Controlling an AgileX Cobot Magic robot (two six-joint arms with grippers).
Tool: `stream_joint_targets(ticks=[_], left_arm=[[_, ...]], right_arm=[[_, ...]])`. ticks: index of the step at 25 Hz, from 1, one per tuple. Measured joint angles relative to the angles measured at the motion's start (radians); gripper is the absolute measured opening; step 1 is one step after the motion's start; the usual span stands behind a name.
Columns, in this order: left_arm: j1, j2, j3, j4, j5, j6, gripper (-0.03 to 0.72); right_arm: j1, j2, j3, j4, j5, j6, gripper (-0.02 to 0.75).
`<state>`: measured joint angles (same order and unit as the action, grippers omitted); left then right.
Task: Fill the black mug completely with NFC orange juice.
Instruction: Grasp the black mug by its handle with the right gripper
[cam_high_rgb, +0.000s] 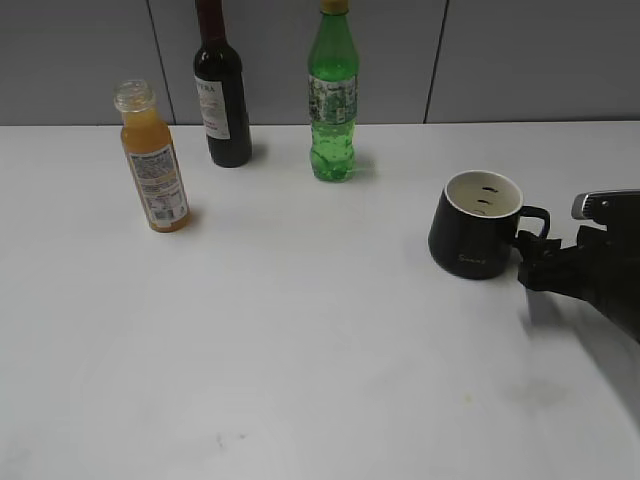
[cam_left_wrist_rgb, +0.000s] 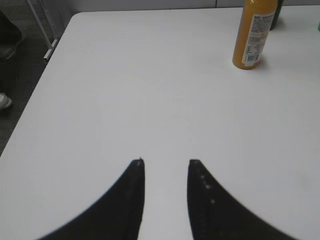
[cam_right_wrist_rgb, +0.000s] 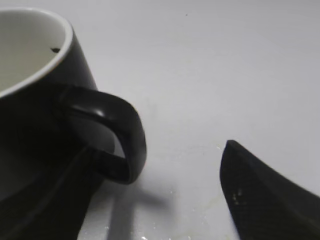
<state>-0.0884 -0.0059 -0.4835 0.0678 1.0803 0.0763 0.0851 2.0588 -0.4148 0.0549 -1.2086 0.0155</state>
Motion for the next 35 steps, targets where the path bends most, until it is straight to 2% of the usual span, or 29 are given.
stream_joint_targets(ticks=[18,35], left_arm=[[0.0,0.0,0.0,0.0,0.0,0.0,0.236],[0.0,0.0,0.0,0.0,0.0,0.0,0.236]], right_arm=[[0.0,0.009,-0.006,0.0,0.0,0.0,0.595],[-0.002,0.073,-0.107,0.008,-0.005,0.0,0.595]])
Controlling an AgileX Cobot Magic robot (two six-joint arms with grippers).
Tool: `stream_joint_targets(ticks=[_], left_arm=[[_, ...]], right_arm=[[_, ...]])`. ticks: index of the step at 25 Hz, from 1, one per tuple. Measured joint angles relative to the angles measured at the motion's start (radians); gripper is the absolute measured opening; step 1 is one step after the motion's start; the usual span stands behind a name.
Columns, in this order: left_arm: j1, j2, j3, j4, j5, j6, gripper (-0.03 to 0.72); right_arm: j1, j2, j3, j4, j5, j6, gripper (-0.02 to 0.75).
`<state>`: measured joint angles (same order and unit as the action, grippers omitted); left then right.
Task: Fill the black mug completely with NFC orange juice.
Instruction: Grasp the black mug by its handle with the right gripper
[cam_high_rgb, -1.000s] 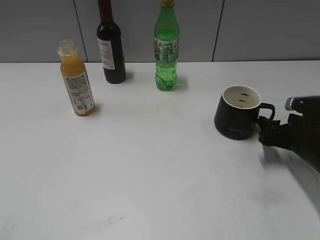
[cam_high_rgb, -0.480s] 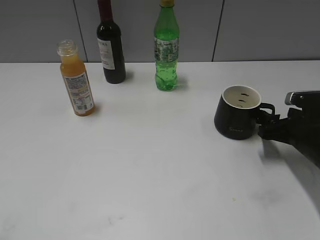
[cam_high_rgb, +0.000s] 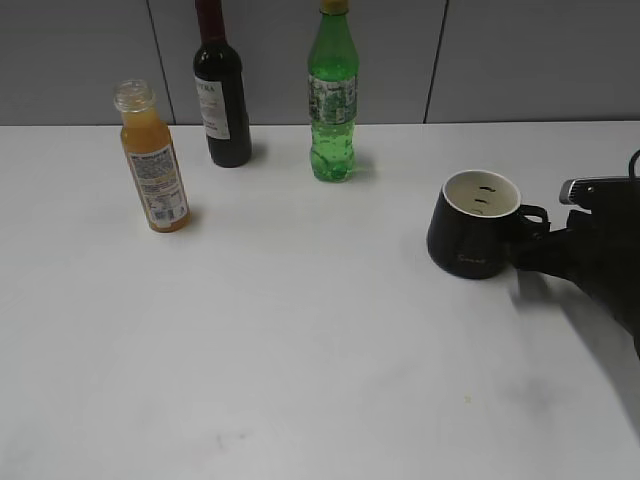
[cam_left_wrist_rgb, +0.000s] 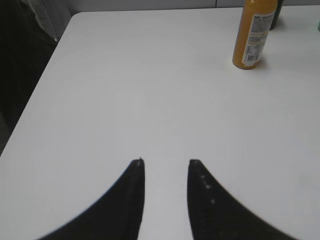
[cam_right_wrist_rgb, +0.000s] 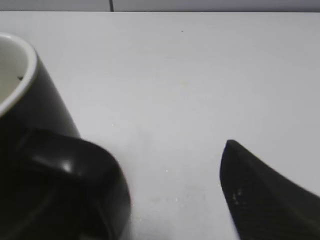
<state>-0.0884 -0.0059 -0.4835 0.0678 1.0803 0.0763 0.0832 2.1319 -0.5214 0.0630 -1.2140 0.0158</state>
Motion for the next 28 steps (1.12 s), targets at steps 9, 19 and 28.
stream_joint_targets(ticks=[9,19,28], left_arm=[[0.0,0.0,0.0,0.0,0.0,0.0,0.236],[0.0,0.0,0.0,0.0,0.0,0.0,0.236],[0.0,0.0,0.0,0.0,0.0,0.0,0.236]], right_arm=[[0.0,0.026,-0.041,-0.039,-0.005,0.0,0.358],[0.0,0.033,-0.061,-0.081,0.002,-0.004,0.057],[0.031,-0.046,-0.061,-0.08,0.053,-0.071,0.057]])
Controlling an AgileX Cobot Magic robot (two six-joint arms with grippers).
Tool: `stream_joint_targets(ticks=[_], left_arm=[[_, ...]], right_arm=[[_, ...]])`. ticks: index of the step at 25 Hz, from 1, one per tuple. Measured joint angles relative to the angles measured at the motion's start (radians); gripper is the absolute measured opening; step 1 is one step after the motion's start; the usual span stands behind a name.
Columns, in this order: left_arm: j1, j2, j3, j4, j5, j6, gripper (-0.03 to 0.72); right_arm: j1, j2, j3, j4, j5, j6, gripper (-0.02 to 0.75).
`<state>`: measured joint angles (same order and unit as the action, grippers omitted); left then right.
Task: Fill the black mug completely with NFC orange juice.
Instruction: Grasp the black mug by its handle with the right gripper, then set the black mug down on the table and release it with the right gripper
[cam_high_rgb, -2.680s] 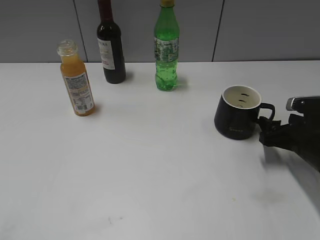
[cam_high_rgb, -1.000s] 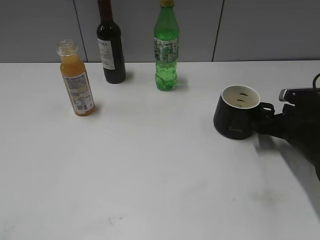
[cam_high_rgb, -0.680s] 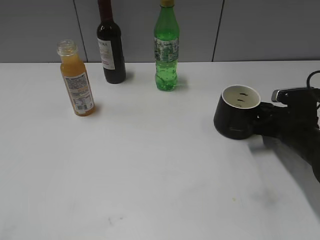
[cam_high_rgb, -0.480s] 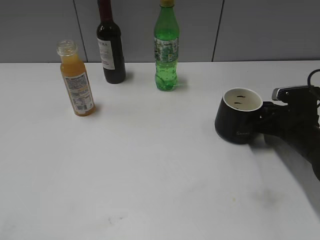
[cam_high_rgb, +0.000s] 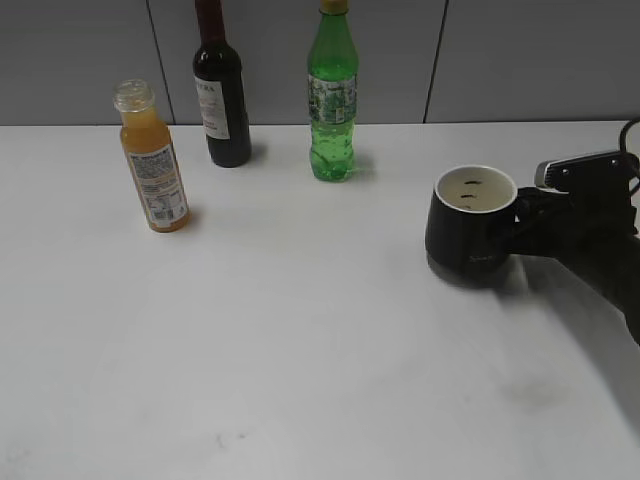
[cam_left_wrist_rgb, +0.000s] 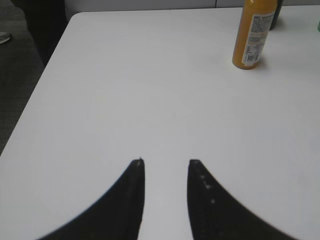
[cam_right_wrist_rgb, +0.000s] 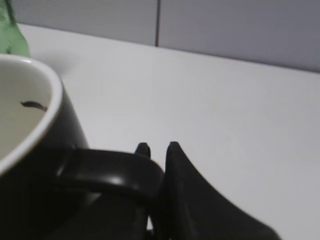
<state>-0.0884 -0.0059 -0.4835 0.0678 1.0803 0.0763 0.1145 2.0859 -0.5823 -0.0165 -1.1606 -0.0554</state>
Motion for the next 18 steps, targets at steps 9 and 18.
stream_joint_targets(ticks=[9,18], left_arm=[[0.0,0.0,0.0,0.0,0.0,0.0,0.236],[0.0,0.0,0.0,0.0,0.0,0.0,0.236]], right_arm=[[0.261,-0.102,0.001,0.068,-0.007,-0.009,0.055],[0.464,-0.027,-0.072,0.184,-0.007,-0.015,0.055]])
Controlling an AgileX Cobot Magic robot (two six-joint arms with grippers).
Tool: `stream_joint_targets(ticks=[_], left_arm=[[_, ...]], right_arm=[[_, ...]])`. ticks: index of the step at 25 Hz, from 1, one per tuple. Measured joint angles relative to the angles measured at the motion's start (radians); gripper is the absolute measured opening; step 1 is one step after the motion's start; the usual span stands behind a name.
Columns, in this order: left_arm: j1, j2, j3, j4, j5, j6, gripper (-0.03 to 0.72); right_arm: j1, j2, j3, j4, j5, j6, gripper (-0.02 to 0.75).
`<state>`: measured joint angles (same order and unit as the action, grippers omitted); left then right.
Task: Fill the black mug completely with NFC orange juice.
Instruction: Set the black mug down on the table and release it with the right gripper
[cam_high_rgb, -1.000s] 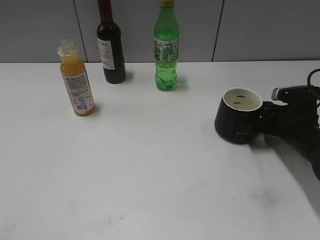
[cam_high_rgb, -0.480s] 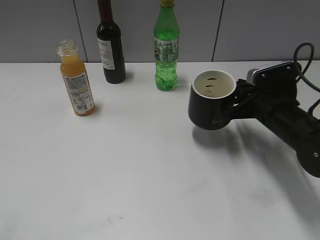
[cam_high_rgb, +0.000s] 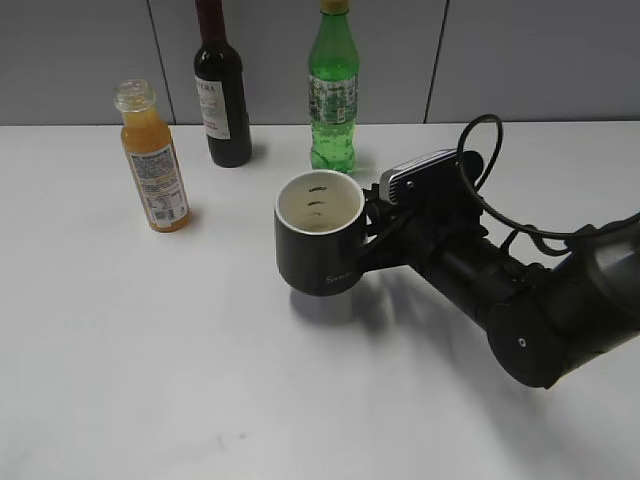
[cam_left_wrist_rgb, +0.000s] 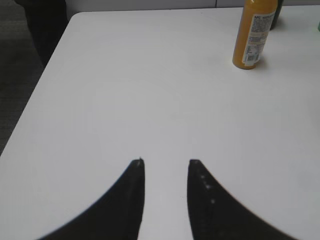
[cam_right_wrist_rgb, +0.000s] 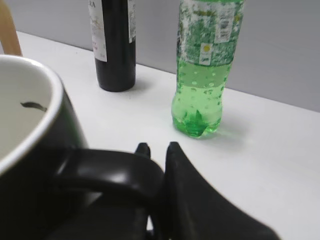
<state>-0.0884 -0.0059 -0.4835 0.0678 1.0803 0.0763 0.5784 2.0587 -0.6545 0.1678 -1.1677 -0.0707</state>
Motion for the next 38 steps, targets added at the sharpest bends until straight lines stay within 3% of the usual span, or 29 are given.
stream_joint_targets(ticks=[18,28,36,38], left_arm=[[0.0,0.0,0.0,0.0,0.0,0.0,0.236],[0.0,0.0,0.0,0.0,0.0,0.0,0.236],[0.0,0.0,0.0,0.0,0.0,0.0,0.236],[0.0,0.0,0.0,0.0,0.0,0.0,0.236]], right_arm=[[0.016,0.17,-0.067,0.014,-0.011,0.03,0.064],[0.02,0.171,-0.066,0.015,-0.032,0.041,0.422],[0.02,0.153,-0.007,0.009,-0.039,0.042,0.473],[0.021,0.137,0.012,0.007,-0.039,0.045,0.52]])
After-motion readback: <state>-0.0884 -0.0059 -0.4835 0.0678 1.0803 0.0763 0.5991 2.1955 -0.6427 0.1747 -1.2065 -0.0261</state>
